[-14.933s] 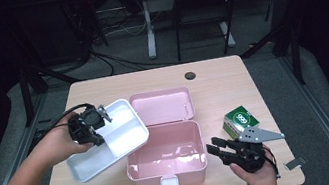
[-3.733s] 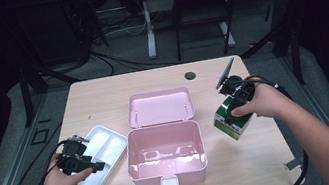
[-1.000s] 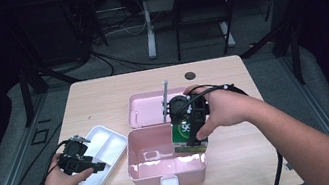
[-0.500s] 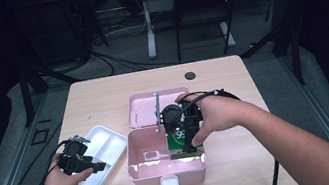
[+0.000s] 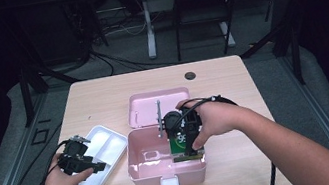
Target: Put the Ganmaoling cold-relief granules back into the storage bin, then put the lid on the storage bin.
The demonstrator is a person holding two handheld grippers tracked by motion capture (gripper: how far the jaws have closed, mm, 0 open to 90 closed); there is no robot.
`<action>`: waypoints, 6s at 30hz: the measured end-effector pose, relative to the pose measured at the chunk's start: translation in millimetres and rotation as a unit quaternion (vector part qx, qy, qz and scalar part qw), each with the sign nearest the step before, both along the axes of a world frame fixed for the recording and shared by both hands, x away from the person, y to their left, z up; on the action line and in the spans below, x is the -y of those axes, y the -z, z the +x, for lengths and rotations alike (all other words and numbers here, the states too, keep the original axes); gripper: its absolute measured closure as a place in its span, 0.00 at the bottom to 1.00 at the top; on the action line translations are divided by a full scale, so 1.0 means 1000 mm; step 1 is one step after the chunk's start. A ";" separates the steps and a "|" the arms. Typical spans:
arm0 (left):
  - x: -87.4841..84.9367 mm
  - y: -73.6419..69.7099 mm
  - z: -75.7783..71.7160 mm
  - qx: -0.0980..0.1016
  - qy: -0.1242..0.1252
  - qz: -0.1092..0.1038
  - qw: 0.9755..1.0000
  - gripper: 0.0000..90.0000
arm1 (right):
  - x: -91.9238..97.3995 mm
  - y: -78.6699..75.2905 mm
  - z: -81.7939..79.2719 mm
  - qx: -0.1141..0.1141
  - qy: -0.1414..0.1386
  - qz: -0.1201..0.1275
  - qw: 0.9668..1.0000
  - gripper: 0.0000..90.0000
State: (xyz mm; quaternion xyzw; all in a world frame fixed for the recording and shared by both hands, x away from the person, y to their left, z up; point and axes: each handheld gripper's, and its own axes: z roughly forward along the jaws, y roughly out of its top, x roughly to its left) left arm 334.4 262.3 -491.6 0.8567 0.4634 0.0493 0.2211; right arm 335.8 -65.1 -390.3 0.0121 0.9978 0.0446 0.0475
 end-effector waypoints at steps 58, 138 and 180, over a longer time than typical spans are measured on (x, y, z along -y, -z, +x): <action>0.001 0.003 0.001 -0.004 0.001 0.003 1.000 0.43 | 0.002 0.063 0.019 -0.017 0.015 -0.019 1.000 0.18; -0.023 -0.015 0.006 0.039 -0.016 0.029 0.999 0.60 | 0.140 0.056 0.000 0.029 0.344 0.186 0.920 0.54; -0.010 0.017 0.049 -0.079 0.002 0.120 0.990 0.87 | 0.160 0.068 -0.019 0.064 0.410 0.271 0.868 0.48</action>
